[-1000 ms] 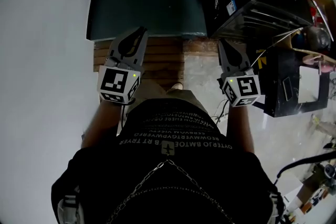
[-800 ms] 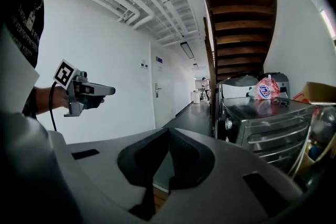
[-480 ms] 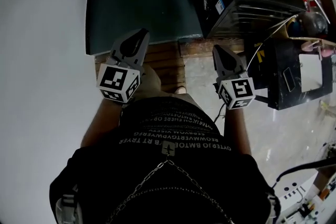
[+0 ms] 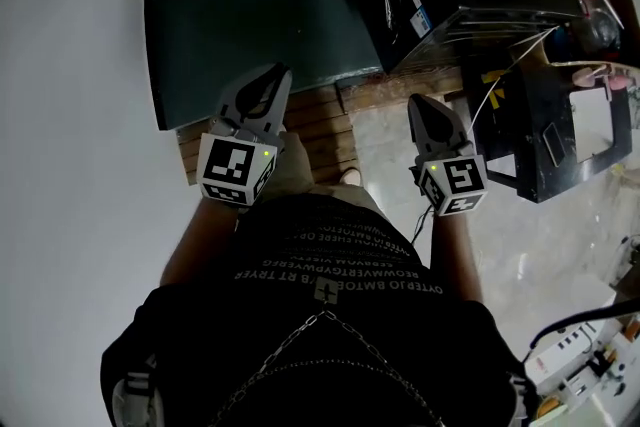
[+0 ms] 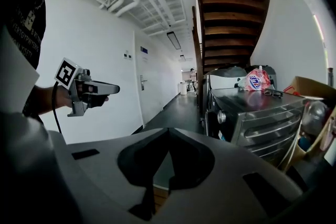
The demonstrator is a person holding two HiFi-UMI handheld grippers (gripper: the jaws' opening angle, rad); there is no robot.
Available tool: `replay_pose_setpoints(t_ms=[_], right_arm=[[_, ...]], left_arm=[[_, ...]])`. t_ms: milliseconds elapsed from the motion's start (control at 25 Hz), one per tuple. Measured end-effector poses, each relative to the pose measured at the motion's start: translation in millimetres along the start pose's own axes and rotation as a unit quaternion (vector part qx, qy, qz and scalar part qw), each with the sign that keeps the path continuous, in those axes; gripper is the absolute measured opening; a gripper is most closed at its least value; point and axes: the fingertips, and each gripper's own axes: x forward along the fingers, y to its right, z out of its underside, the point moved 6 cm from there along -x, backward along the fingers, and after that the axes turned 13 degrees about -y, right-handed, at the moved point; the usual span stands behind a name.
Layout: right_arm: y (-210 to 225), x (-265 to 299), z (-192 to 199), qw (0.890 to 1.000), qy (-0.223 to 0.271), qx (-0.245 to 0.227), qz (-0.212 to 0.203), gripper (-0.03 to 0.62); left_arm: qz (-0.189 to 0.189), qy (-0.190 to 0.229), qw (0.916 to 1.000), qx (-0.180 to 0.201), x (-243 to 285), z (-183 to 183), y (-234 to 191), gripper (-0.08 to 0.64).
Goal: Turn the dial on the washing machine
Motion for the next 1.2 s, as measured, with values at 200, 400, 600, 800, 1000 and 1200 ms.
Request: replay_pose_setpoints(t_ms=[200,400,600,800,1000,1200], right_arm=[[-11,58,-38,0.999,-0.014,0.01,0.029,-0.003],[-48,116,-105,0.999,-0.015,0.017,0.043,-0.003],[-84,149,-177,0.998,-0.002,0.041,0.054,-0.003],[-96,137,-226,0.994,0.005,0.046,0.1,-0.003],[-86,107,-243,0.986,0.011,0.068,0.151,-0.003],[-71,94,-229,0.981,0.017,0.085,0.174,-0.003]], left_arm=[[0.024,0.009,0.9995,0.017,31,-11,-72,0.032],[0.035,0.015,0.9985,0.04,43,-34,-172,0.032],[0.062,0.024,0.9964,0.053,46,-68,-259,0.032],[0.108,0.043,0.9902,0.077,51,-107,-286,0.032],[0.165,0.051,0.981,0.089,61,-134,-272,0.032],[0.187,0.051,0.9763,0.096,73,-145,-248,0.032]])
